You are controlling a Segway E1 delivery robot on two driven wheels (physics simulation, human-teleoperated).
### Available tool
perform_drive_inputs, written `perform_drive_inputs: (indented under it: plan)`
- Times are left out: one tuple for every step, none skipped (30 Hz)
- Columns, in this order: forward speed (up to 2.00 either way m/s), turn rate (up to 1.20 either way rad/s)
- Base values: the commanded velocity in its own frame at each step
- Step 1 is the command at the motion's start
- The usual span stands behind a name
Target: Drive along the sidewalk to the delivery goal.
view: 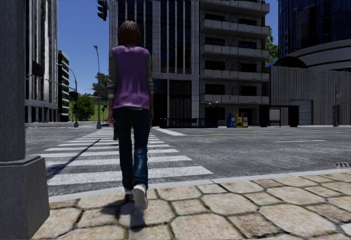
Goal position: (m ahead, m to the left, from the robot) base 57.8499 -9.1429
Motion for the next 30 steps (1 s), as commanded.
perform_drive_inputs:
  plan:
    - [1.11, 0.57]
    - [1.11, 0.57]
    - [1.11, 0.57]
    - [1.11, 0.57]
    - [1.11, 0.57]
    - [1.11, 0.57]
    - [1.11, 0.57]
    - [1.11, 0.57]
    - [1.11, 0.57]
    - [1.11, 0.57]
    - [1.11, 0.57]
    - [1.11, 0.57]
    - [1.11, 0.57]
    - [1.11, 0.57]
    - [1.11, 0.57]
    - [1.11, 0.57]
    - [1.11, 0.57]
    - [1.11, 0.57]
    - [1.11, 0.49]
    - [1.11, 0.33]
    - [1.11, 0.15]
    - [1.11, 0.00]
    - [1.11, 0.00]
    - [1.11, 0.00]
    - [1.11, 0.00]
    - [1.11, 0.00]
    - [1.11, 0.00]
    - [1.11, 0.00]
    - [1.07, 0.00]
    - [1.01, 0.00]
